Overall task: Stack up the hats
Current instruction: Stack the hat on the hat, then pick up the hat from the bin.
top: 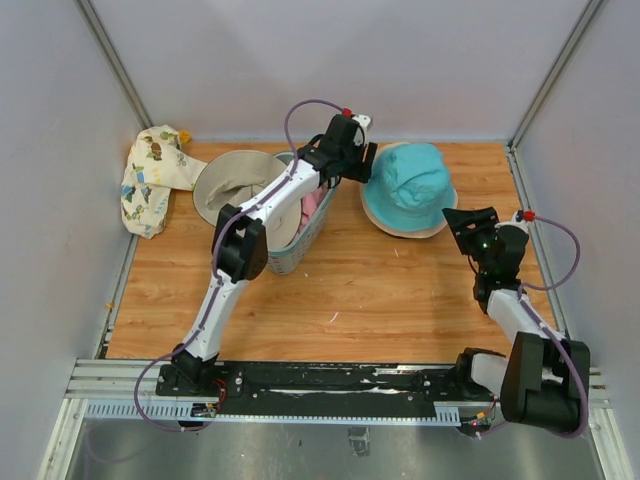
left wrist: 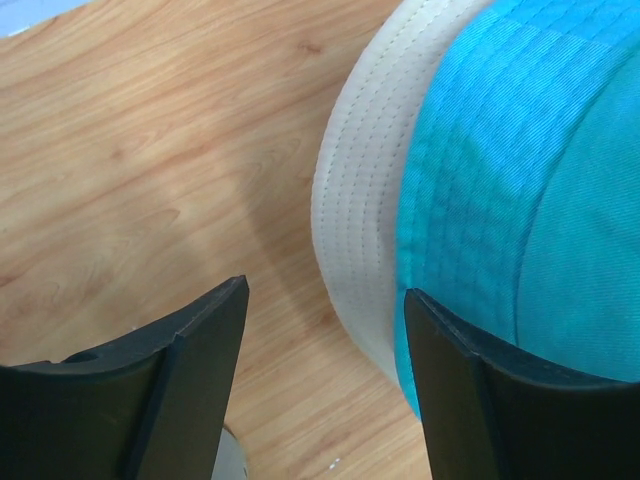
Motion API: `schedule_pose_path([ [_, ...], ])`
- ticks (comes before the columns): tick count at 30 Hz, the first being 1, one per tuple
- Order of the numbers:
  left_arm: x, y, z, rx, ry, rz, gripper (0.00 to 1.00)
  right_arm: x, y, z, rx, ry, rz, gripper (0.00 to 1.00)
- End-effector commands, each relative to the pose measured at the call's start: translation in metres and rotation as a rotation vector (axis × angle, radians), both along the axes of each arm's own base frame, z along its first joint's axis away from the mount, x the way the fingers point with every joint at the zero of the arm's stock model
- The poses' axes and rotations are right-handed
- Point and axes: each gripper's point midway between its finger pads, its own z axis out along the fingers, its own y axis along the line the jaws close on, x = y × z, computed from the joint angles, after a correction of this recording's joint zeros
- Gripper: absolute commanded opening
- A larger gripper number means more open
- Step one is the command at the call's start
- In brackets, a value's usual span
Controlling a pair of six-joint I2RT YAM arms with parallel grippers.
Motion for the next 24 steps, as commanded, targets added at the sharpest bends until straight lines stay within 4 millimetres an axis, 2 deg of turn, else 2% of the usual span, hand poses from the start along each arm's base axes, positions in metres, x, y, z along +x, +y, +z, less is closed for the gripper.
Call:
schedule_pose_path([
  [1, -0.012, 0.014, 0.022, 0.000, 0.021, 0.057, 0.71, -0.006, -0.001, 0.008, -0.063, 0.023, -0.004, 0.60],
  [4, -0.013, 0.015, 0.053, -0.039, -0.021, 0.069, 0.71, -0.012, 0.000, 0.015, -0.077, 0.017, -0.003, 0.60],
  [8, -0.016, 0.019, 0.108, -0.118, -0.098, 0.090, 0.73, -0.019, -0.001, 0.027, -0.099, 0.008, -0.007, 0.60],
  [12, -0.029, 0.035, 0.160, -0.213, -0.167, 0.126, 0.75, -0.029, -0.004, 0.043, -0.172, -0.007, -0.011, 0.61],
  [15, -0.042, 0.066, 0.190, -0.231, -0.242, 0.207, 0.76, -0.034, -0.005, 0.059, -0.222, -0.028, -0.005, 0.61],
  [17, -0.053, 0.096, 0.208, -0.221, -0.294, 0.277, 0.79, -0.037, -0.003, 0.070, -0.254, -0.040, 0.008, 0.61],
  [21, -0.080, 0.159, 0.238, -0.197, -0.397, 0.420, 0.84, -0.040, 0.003, 0.085, -0.293, -0.060, 0.032, 0.62],
  [24, -0.102, 0.196, 0.250, -0.151, -0.434, 0.493, 0.86, -0.041, 0.008, 0.092, -0.302, -0.070, 0.063, 0.63],
])
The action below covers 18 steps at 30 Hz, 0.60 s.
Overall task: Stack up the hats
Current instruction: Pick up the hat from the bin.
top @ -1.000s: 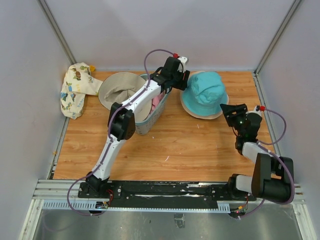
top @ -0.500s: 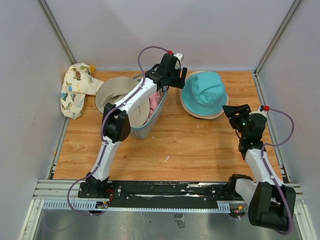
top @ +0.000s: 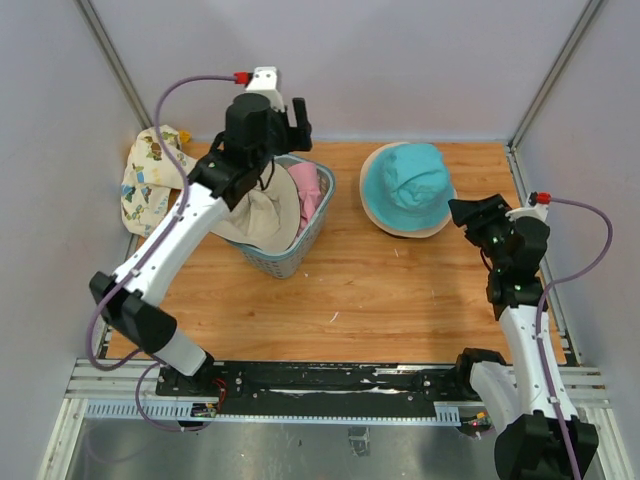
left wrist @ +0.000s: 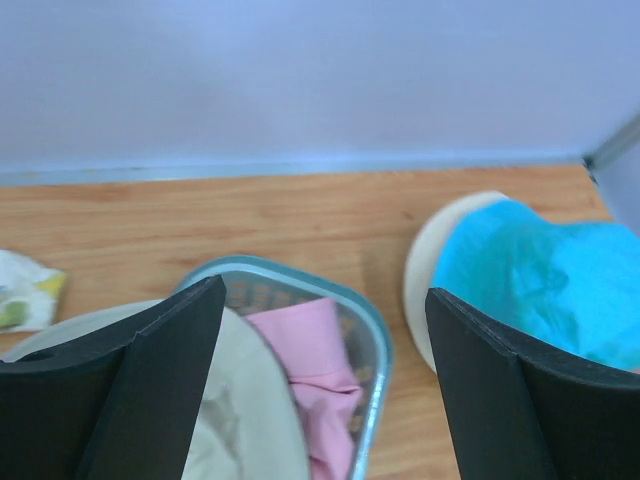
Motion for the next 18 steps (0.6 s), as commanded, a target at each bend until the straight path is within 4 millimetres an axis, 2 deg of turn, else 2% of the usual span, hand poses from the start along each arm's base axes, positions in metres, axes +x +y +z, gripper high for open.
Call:
schedule_pose_path([
  [1, -0.018, 0.061, 0.021, 0.056, -0.068, 0.201, 0.87, -0.005, 0.009, 0.008, -0.062, 0.011, 0.056, 0.63],
  [7, -0.053, 0.125, 0.001, 0.172, -0.012, 0.376, 0.93, -0.009, 0.022, 0.028, -0.100, -0.018, 0.124, 0.64],
  [11, -0.071, 0.159, -0.015, 0.208, 0.048, 0.455, 0.95, -0.012, 0.030, 0.029, -0.112, -0.018, 0.160, 0.64],
  [18, -0.092, 0.196, -0.038, 0.233, 0.122, 0.530, 0.98, -0.012, 0.038, 0.028, -0.087, -0.032, 0.196, 0.65],
])
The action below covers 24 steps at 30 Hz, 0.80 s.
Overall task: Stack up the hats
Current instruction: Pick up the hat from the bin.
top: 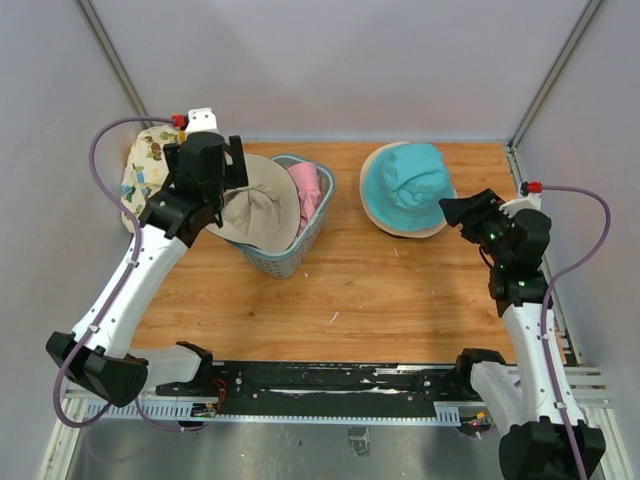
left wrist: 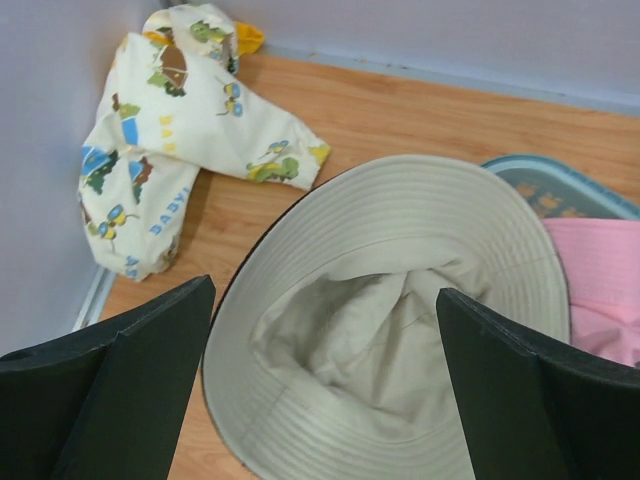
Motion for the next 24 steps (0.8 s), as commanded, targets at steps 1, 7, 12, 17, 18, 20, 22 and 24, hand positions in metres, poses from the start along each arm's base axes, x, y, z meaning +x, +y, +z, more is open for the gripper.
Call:
schedule_pose_path([
  [1, -0.019, 0.030, -0.007, 0.018, 0.030, 0.088, 0.99, -0.002, 0.013, 0.008, 0.001, -0.034, 0.061, 0.65],
  [7, -0.022, 0.056, -0.038, 0.017, 0.093, 0.140, 1.00, -0.002, 0.022, 0.004, 0.003, -0.031, 0.088, 0.65],
  [12, -0.020, 0.063, -0.066, -0.013, 0.138, 0.131, 1.00, -0.001, 0.027, -0.001, 0.001, -0.023, 0.100, 0.65],
  [17, -0.012, 0.056, -0.086, -0.073, 0.158, 0.078, 0.99, 0.000, 0.029, -0.002, -0.011, -0.021, 0.106, 0.65],
  [18, -0.011, 0.055, -0.089, -0.082, 0.162, 0.071, 0.98, 0.000, 0.030, -0.001, -0.016, -0.022, 0.107, 0.65],
  [20, -0.008, 0.051, -0.096, -0.100, 0.173, 0.045, 0.92, 0.000, 0.032, 0.000, -0.031, -0.021, 0.112, 0.65],
  [22, -0.006, 0.046, -0.103, -0.113, 0.190, 0.020, 0.81, -0.001, 0.034, 0.001, -0.052, -0.022, 0.114, 0.65],
  [24, -0.005, 0.042, -0.108, -0.127, 0.198, -0.004, 0.57, -0.002, 0.038, 0.002, -0.077, -0.022, 0.121, 0.65],
])
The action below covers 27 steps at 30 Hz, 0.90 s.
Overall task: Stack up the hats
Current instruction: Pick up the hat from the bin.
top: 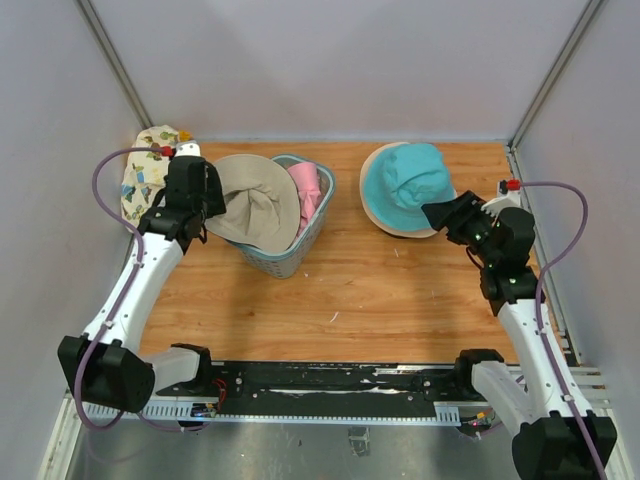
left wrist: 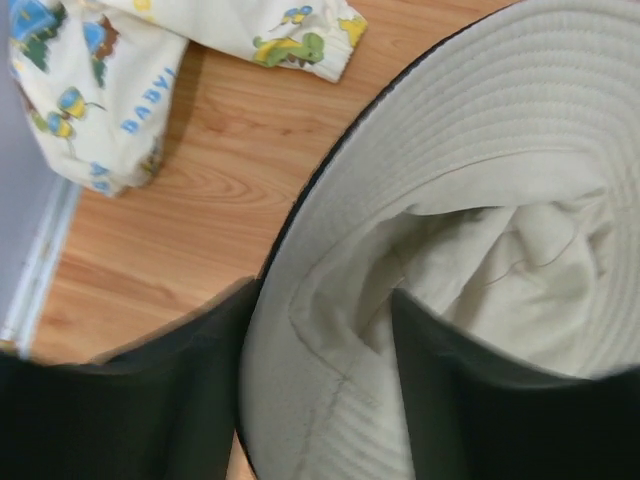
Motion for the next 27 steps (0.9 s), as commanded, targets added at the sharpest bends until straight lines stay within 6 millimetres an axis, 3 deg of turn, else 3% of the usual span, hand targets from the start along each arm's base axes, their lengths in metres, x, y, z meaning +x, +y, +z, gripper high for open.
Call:
schedule_pose_path([
  [1, 0.010, -0.014, -0.004, -0.069, -0.025, -0.064, 0.43, -0.001, 0.009, 0.012, -0.077, -0.037, 0.017, 0.65],
  [3, 0.010, -0.018, -0.005, -0.085, -0.030, -0.082, 0.18, -0.002, 0.014, 0.016, -0.110, -0.046, 0.028, 0.65],
  [5, 0.010, -0.022, 0.001, -0.105, -0.045, -0.098, 0.03, -0.005, 0.022, 0.020, -0.149, -0.056, 0.050, 0.65],
  [6, 0.010, -0.024, 0.004, -0.115, -0.054, -0.106, 0.01, -0.007, 0.027, 0.023, -0.170, -0.065, 0.062, 0.65],
  [13, 0.009, -0.040, 0.063, -0.205, -0.192, -0.170, 0.01, -0.024, 0.067, 0.053, -0.283, -0.152, 0.170, 0.65],
  [16, 0.005, -0.060, 0.098, -0.261, -0.287, -0.279, 0.01, -0.032, 0.092, 0.068, -0.271, -0.191, 0.234, 0.65],
  [19, 0.002, -0.080, 0.119, -0.300, -0.358, -0.408, 0.01, -0.038, 0.114, 0.082, -0.253, -0.215, 0.281, 0.65],
  [22, -0.003, -0.099, 0.122, -0.334, -0.392, -0.515, 0.00, -0.044, 0.138, 0.095, -0.184, -0.225, 0.326, 0.65],
  [27, -0.010, -0.136, 0.108, -0.350, -0.420, -0.630, 0.00, -0.052, 0.181, 0.104, 0.060, -0.168, 0.399, 0.65],
])
